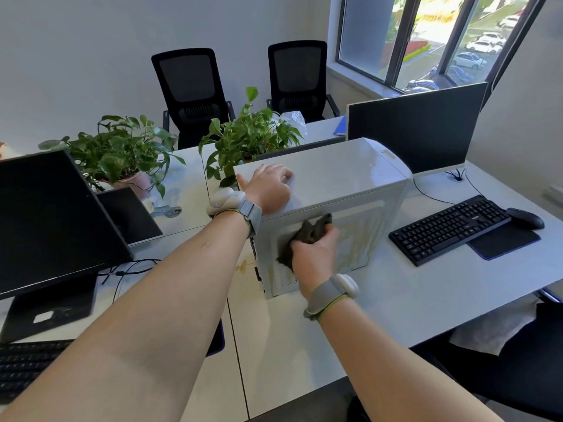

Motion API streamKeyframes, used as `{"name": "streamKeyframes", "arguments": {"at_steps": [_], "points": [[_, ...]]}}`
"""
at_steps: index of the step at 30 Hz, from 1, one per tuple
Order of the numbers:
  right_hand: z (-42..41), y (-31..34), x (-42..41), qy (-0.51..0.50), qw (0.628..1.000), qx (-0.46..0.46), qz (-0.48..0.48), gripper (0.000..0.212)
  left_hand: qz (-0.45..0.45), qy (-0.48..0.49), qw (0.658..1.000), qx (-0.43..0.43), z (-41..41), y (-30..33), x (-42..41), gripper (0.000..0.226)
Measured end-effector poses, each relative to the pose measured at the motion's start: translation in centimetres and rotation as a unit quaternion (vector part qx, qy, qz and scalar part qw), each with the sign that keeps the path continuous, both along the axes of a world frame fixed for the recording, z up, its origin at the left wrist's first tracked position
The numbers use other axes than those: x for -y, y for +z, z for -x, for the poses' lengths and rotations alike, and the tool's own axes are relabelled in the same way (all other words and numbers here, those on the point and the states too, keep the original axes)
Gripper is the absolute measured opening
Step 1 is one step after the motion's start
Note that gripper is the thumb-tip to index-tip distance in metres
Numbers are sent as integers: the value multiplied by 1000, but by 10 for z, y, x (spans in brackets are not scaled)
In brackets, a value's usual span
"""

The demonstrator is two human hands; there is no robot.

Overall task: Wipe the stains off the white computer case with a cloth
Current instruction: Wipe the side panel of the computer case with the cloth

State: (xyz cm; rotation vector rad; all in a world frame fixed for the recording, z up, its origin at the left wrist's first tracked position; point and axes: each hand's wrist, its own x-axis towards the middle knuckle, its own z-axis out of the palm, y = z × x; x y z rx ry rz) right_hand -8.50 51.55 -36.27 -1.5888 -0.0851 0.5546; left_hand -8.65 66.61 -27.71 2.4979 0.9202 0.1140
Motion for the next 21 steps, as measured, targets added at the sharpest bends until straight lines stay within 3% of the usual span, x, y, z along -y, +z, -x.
{"name": "streamKeyframes", "arguments": {"at_steps": [4, 6, 8, 10, 15, 19, 21], "points": [[-9, -3, 15, 149, 986, 44, 58, 35, 3, -2, 1000, -1, 1, -1, -2, 60], [-24, -6, 30, 68, 998, 16, 7, 30, 7, -3, 1000, -3, 0, -1, -2, 60], [-43, -8, 38, -89, 994, -50, -47, 29, 4, -3, 1000, -3, -1, 0, -1, 60], [-54, -12, 37, -146, 983, -77, -81, 28, 1, 0, 1000, -4, 0, 1, -1, 59], [-20, -5, 9, -34, 994, -94, -40, 60, -2, 15, 1000, -2, -2, 1, 1, 62], [-3, -5, 16, 111, 990, -83, 13, 40, 4, 13, 1000, 1, -1, 0, 1, 62], [-10, -6, 27, 87, 994, -71, -14, 37, 5, 9, 1000, 1, 0, 0, 0, 61]]}}
